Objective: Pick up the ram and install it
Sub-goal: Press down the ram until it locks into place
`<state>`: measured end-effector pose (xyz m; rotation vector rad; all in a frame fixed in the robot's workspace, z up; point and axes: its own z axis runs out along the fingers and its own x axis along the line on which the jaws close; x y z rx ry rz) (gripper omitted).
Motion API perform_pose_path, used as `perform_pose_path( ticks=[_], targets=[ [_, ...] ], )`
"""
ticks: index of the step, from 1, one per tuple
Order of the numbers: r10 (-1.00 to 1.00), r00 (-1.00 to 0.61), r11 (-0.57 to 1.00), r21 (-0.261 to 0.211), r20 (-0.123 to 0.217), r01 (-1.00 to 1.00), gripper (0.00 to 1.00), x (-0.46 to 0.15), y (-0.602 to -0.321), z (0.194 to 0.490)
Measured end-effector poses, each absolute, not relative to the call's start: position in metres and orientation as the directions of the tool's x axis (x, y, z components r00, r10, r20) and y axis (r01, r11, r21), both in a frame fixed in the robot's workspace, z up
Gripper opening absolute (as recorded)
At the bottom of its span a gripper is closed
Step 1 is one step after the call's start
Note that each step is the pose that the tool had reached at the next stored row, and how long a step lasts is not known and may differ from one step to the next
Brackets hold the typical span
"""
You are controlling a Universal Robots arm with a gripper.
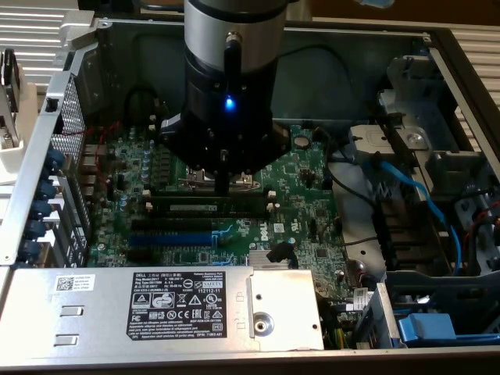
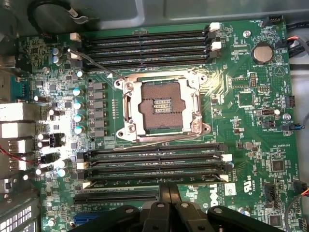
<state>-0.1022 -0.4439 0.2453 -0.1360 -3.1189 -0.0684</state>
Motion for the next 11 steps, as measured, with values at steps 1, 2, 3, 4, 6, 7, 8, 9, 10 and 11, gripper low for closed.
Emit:
perform_pose_path(
  ticks=[1,2,3,4,6,7,8,9,10,11],
  targets=[
    [0.088,-0.996,0.995,0.043,0.021,0.089,0.1,-0.1022,-0.444,0.2453],
    [0.09,-0.996,0.995,0.043,0.021,0.091,0.1,-0.1022,-0.4441,0.2453],
    [0.092,-0.996,0.995,0.043,0.021,0.092,0.1,-0.1021,-0.4444,0.2453],
    [0.093,-0.995,0.995,0.043,0.021,0.094,0.1,-0.1022,-0.4447,0.2453],
    [0.095,-0.995,0.994,0.043,0.021,0.096,0.1,-0.1021,-0.4451,0.2453],
    [0.095,-0.995,0.994,0.043,0.021,0.096,0.1,-0.1022,-0.4453,0.2453],
    [0.097,-0.995,0.994,0.043,0.021,0.098,0.1,-0.1022,-0.4461,0.2453],
    [0.097,-0.995,0.994,0.043,0.021,0.098,0.1,-0.1021,-0.4461,0.2453],
    [0.097,-0.995,0.994,0.043,0.021,0.098,0.1,-0.1021,-0.4461,0.2453],
    [0.097,-0.995,0.994,0.043,0.021,0.098,0.1,-0.1021,-0.4461,0.2453]
  ],
)
